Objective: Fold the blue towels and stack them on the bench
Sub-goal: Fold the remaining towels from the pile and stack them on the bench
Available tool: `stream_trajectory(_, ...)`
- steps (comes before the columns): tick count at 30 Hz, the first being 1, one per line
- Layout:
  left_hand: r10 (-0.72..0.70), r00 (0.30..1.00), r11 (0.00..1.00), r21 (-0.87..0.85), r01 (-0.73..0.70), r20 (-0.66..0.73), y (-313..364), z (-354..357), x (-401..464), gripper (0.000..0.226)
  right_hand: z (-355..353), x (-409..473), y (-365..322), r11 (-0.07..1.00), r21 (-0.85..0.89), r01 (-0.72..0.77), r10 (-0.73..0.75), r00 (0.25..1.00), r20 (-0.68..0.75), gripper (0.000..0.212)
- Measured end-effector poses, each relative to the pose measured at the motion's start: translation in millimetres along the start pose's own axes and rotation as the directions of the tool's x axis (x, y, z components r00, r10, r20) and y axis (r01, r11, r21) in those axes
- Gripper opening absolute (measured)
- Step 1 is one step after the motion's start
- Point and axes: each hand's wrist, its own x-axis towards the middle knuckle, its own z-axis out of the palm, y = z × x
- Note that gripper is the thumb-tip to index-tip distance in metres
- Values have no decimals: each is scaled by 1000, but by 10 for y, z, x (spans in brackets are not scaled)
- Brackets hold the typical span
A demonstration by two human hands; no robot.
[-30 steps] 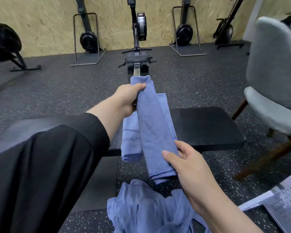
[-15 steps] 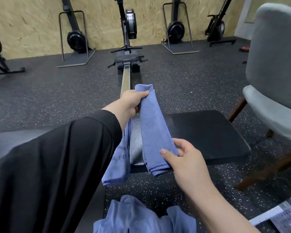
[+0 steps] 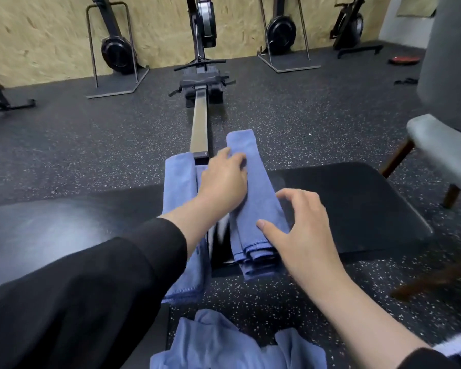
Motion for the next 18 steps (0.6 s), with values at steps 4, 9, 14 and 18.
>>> stream_trajectory(4,64,998,995,70,-65,17,81,-33,-463,31,6,-15,38,998,-48,45,-39,992,124,18)
stream_trajectory(9,140,990,987,74,-142,30,200,-226,-1048,27,-157,-17,3,985,-65,162,-157,984,85,24)
stream_trajectory(14,97,995,994,-58,-98,-13,310,-450,-1687,30,-478,-280,-248,973,36,228,-230,971,66,16)
stream_trajectory(18,86,995,991,-100,-91,-57,364,-531,-2260,21,-525,-734,-289,952,15,305,-304,943,136,39)
